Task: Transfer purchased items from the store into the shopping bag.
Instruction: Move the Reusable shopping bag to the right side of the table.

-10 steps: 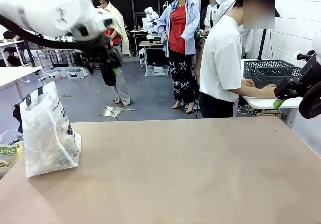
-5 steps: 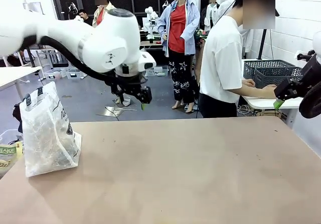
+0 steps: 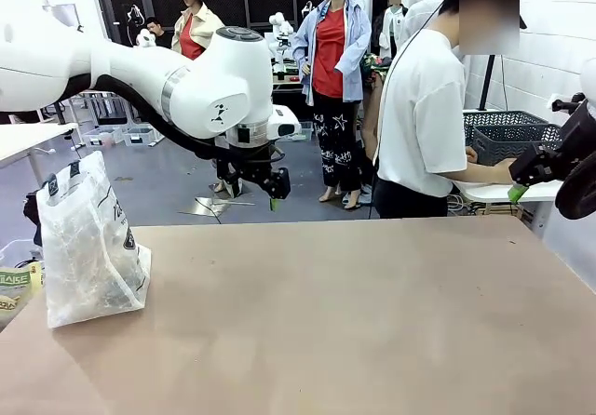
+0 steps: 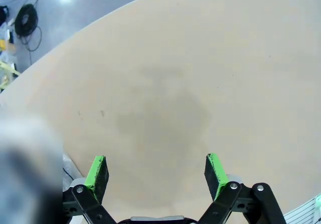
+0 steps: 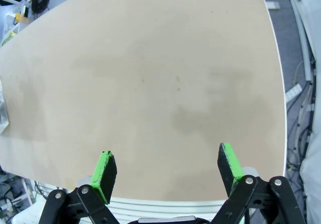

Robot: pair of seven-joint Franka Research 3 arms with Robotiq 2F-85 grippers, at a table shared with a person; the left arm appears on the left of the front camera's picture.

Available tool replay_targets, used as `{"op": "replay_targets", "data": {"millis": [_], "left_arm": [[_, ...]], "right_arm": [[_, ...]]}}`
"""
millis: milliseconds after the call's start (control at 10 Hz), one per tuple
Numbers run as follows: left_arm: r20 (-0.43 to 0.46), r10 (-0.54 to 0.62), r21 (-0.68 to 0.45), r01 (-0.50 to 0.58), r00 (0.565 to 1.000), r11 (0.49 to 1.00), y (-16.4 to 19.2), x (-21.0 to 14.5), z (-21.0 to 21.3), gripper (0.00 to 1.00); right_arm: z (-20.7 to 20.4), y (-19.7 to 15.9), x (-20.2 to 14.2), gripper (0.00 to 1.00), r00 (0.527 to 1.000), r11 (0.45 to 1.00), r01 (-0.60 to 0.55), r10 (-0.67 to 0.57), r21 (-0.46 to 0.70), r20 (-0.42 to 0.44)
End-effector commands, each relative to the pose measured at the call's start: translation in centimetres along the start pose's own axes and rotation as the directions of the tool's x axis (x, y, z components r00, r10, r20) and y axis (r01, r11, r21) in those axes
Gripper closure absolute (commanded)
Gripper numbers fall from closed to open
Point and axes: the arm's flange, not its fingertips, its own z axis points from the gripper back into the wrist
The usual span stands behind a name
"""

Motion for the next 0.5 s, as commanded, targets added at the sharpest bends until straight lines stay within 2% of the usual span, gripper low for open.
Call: {"op": "replay_targets", "data": {"millis": [0,400], "left_arm": [[0.014,0.021,0.001,-0.021,1.000,1.000,0.09,-0.36,0.17,0.00],[0.014,0.021,0.001,-0.021,1.000,1.000,0.09,-0.36,0.17,0.00]], "right_arm": [[0.03,-0.08,0.29,0.00,1.000,1.000,-0.004,0.004,0.000,-0.011],[0.03,-0.08,0.29,0.00,1.000,1.000,-0.004,0.004,0.000,-0.011]]}}
